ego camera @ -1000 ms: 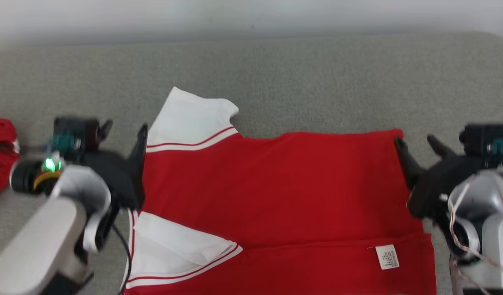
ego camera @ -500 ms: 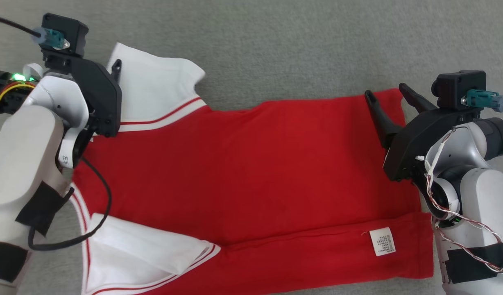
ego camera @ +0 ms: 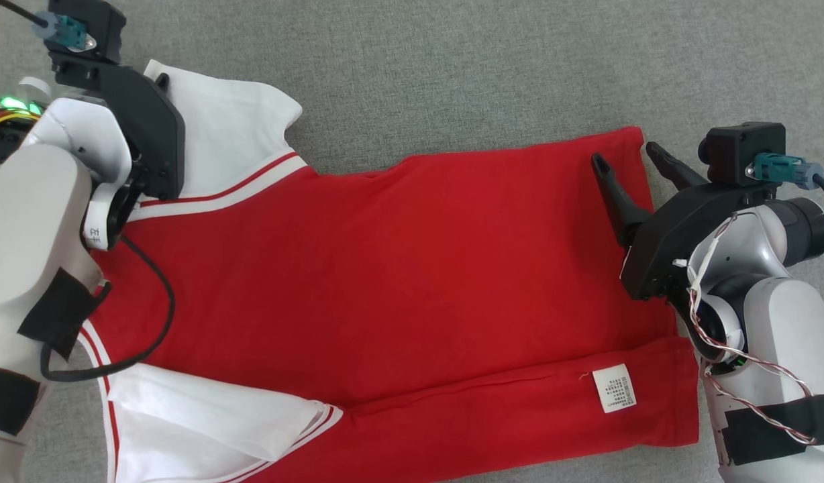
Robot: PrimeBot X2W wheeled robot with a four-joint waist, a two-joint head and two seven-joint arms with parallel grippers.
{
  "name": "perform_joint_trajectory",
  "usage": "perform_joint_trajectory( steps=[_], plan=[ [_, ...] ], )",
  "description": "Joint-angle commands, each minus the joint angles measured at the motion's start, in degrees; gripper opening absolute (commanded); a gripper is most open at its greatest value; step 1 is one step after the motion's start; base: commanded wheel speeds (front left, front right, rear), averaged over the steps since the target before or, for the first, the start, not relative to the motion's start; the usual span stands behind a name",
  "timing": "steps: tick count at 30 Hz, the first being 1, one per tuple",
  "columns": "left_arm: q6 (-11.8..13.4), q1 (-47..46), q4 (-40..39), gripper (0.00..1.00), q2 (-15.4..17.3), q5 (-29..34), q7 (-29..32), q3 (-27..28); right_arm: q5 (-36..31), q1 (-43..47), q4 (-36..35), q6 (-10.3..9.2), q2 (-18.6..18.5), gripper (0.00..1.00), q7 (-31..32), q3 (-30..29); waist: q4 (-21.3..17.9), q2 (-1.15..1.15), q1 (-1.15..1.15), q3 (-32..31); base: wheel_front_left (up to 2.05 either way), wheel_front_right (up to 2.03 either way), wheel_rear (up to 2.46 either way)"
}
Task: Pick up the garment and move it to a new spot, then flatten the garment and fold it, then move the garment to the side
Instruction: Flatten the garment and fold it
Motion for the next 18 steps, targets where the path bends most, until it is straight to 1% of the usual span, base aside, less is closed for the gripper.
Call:
perform_joint_trajectory(
  steps=[1, 2, 3, 4, 7, 9, 11, 13, 18],
  plan=[
    [0.0, 0.4, 0.9, 0.29, 0.5, -0.2, 0.7, -0.5, 0.5, -0.5, -0.2, 0.04, -0.1, 1.00, 0.2, 0.1, 0.0, -0.01, 0.00, 0.1, 0.00, 0.00, 0.00],
    [-0.2, 0.4, 0.9, 0.23, 0.6, -0.3, 1.2, -0.6, 0.7, -0.5, -0.3, 0.04, -0.2, 1.00, 0.2, 0.0, 0.0, -0.01, 0.00, 0.1, 0.00, 0.00, 0.00],
    [-0.3, 0.3, 0.8, 0.10, 0.6, -0.4, 1.5, -0.7, 0.8, -0.6, -0.4, 0.04, -0.4, 1.00, 0.2, -0.1, 0.0, -0.01, 0.00, 0.1, 0.00, 0.00, 0.00],
    [-0.5, 0.2, 0.7, 0.00, 0.7, -0.5, 1.7, -0.8, 0.8, -0.6, -0.5, 0.04, -0.5, 1.00, 0.3, -0.1, -0.1, -0.01, 0.00, 0.2, 0.00, 0.00, 0.00],
    [-1.1, 0.6, -0.2, 0.00, 0.2, -1.5, 2.4, -0.5, 1.1, -0.7, -0.7, 0.04, -0.6, 1.00, 0.5, -0.4, 0.0, -0.01, 0.00, 0.5, 0.00, 0.00, 0.00],
    [-1.0, 0.8, -1.0, 0.00, 0.1, -2.4, 2.0, 0.1, 0.4, -0.8, -0.8, 0.04, -0.8, 1.00, 0.5, -0.9, 0.2, -0.01, 0.00, 0.7, 0.00, 0.00, 0.00],
    [-0.9, 1.0, -2.1, 0.00, 0.5, -3.0, 1.3, 0.8, -1.5, -1.3, -0.9, 0.04, -1.2, 1.00, 0.0, -2.2, 0.4, -0.01, 0.00, 0.8, 0.00, 0.00, 0.00],
    [-0.6, 1.0, -3.6, 0.00, 0.9, -3.5, 0.4, 1.5, -3.5, -1.6, -0.9, 0.04, -0.8, 1.00, 0.0, -3.5, 0.6, -0.01, 0.00, 0.9, 0.00, 0.00, 0.00],
    [-0.3, 1.9, -7.3, 0.00, 2.1, -4.4, 0.2, 2.6, -7.5, -2.3, 0.5, 0.04, -0.3, 1.00, 2.2, -5.9, 1.4, -0.01, 0.00, 1.3, 0.00, 0.00, 0.00]
  ],
)
